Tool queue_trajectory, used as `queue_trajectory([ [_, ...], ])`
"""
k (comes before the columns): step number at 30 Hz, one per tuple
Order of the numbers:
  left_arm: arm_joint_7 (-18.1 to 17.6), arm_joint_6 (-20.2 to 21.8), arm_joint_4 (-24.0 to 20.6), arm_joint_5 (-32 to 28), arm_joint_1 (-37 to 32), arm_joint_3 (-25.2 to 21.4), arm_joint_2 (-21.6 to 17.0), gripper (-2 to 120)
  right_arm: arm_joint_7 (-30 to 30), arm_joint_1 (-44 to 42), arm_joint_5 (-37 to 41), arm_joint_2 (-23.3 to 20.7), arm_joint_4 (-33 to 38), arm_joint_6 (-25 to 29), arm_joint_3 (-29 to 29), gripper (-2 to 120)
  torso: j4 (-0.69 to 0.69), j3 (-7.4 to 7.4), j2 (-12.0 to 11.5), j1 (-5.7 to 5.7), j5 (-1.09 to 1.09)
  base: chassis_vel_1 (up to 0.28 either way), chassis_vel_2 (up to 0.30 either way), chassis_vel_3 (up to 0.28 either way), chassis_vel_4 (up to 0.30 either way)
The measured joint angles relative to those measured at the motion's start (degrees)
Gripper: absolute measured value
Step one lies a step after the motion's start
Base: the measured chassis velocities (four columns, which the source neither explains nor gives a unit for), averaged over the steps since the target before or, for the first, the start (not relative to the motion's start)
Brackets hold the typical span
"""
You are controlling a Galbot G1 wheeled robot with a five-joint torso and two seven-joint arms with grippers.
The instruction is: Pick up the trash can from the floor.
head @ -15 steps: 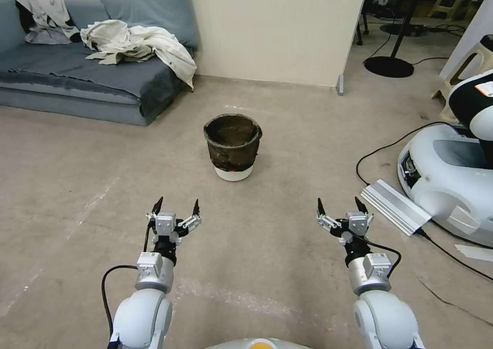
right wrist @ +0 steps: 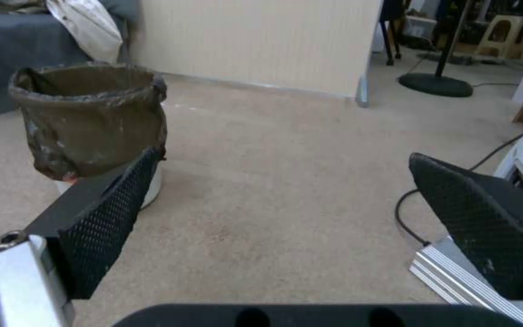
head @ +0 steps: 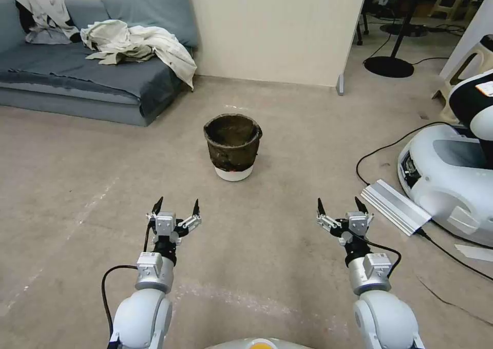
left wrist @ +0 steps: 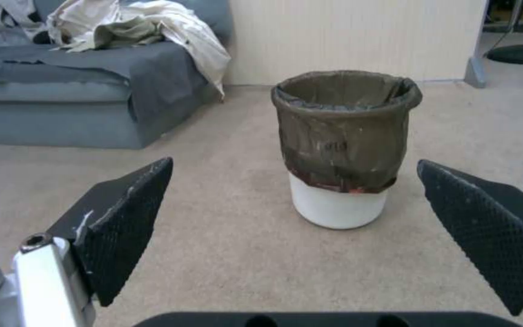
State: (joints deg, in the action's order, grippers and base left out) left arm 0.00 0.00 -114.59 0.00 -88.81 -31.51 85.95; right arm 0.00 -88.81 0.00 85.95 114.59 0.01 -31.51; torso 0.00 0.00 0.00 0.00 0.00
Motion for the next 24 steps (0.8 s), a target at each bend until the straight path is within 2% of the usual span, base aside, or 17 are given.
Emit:
queue_trajectory([
  [6,0.0,0.2,-0.1,-0.2,0.0,0.0,0.0,100,0.0,0.0,0.1,0.0,0.3,-0.2,0.0,100,0.0,0.0,0.0,0.0,0.0,0.0,0.0,0.0,0.0],
  [10,0.1,6.0,-6.9,-6.3,-0.1,-0.2,2.0,100,-0.4,-0.7,3.3,0.7,6.9,-5.1,-0.8,100,0.0,0.0,0.0,0.0,0.0,0.0,0.0,0.0,0.0],
  [11,0.1,6.0,-6.9,-6.3,-0.1,-0.2,2.0,100,-0.4,-0.7,3.3,0.7,6.9,-5.1,-0.8,100,0.0,0.0,0.0,0.0,0.0,0.0,0.0,0.0,0.0],
  [13,0.4,11.3,-12.9,-11.7,-0.2,-0.4,3.7,100,-1.2,-1.3,6.6,1.2,12.1,-8.4,-1.5,100,-0.01,0.0,0.0,-0.01,-0.01,0.0,0.0,0.0,0.0],
  [16,0.9,12.7,-15.3,-12.7,-0.8,-1.9,3.7,100,-2.9,-1.3,9.4,0.4,12.4,-7.5,-1.9,100,-0.01,0.0,0.0,0.0,0.04,0.0,0.0,0.0,0.0],
  [18,1.0,12.8,-16.1,-12.4,-1.5,-3.1,3.0,100,-3.6,-1.0,10.1,0.0,12.2,-6.0,-2.2,100,0.01,0.0,0.0,-0.01,-0.01,0.0,0.0,0.0,0.0],
  [24,1.1,11.4,-15.7,-12.5,-2.2,-4.2,1.6,100,-4.1,-1.2,11.1,-1.2,10.8,-1.2,-2.5,100,0.0,0.0,0.0,-0.01,0.02,0.0,0.0,0.0,0.0],
])
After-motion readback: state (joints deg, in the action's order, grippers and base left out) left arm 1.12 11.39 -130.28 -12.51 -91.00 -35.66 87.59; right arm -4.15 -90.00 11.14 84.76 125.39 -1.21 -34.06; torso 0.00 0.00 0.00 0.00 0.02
